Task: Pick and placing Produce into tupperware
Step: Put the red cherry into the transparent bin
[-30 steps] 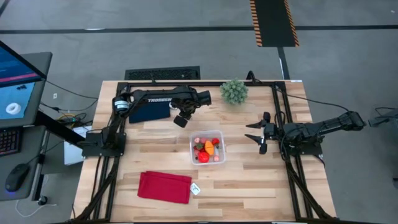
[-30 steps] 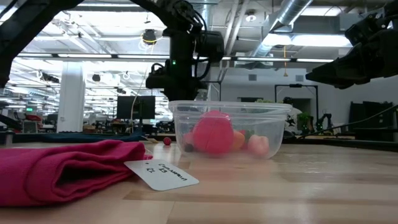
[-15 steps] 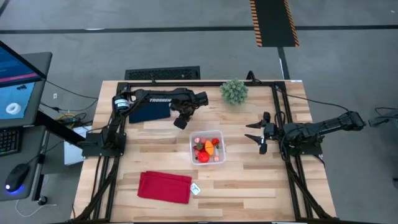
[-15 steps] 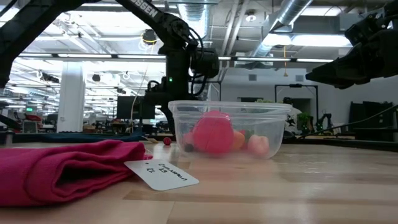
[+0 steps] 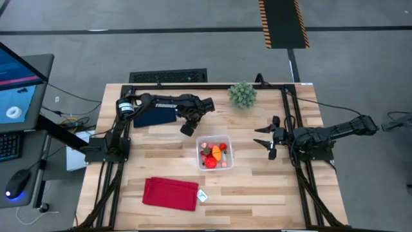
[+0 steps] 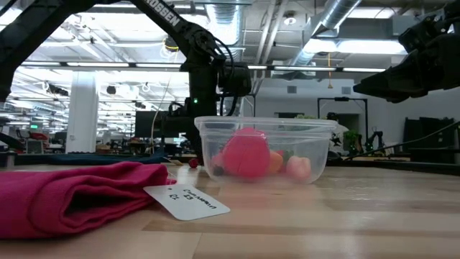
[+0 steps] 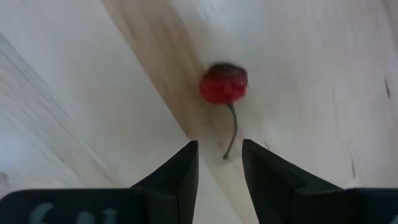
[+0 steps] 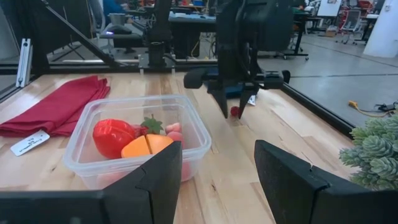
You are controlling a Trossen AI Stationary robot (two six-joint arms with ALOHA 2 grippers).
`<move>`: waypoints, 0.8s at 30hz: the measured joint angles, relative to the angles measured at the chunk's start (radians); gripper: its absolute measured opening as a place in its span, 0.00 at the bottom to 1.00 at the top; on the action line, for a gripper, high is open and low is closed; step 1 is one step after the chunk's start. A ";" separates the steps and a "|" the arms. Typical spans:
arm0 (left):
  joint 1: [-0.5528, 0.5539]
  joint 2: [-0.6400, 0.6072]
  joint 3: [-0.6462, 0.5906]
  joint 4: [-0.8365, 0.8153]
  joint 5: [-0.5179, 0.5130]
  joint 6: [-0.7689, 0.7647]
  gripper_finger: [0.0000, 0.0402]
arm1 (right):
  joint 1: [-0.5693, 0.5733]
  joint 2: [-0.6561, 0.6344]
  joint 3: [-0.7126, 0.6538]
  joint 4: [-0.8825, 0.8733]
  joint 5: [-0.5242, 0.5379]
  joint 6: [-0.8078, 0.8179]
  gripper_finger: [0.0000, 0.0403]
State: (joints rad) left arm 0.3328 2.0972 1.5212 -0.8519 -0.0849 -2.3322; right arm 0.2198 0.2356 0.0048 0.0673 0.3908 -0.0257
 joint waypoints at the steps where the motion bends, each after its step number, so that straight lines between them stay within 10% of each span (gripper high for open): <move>1: 0.000 0.000 -0.006 0.015 0.000 0.000 0.28 | 0.000 0.000 0.000 0.000 0.000 0.000 0.56; 10: 0.005 -0.003 -0.038 0.058 0.006 0.015 0.28 | 0.000 0.000 0.000 0.000 0.000 0.000 0.56; 24: 0.003 -0.003 -0.039 0.076 -0.035 0.044 0.00 | 0.000 0.000 0.000 0.000 0.000 0.000 0.56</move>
State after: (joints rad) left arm 0.3363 2.0946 1.4822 -0.7760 -0.1194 -2.2879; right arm 0.2196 0.2356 0.0047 0.0673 0.3909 -0.0257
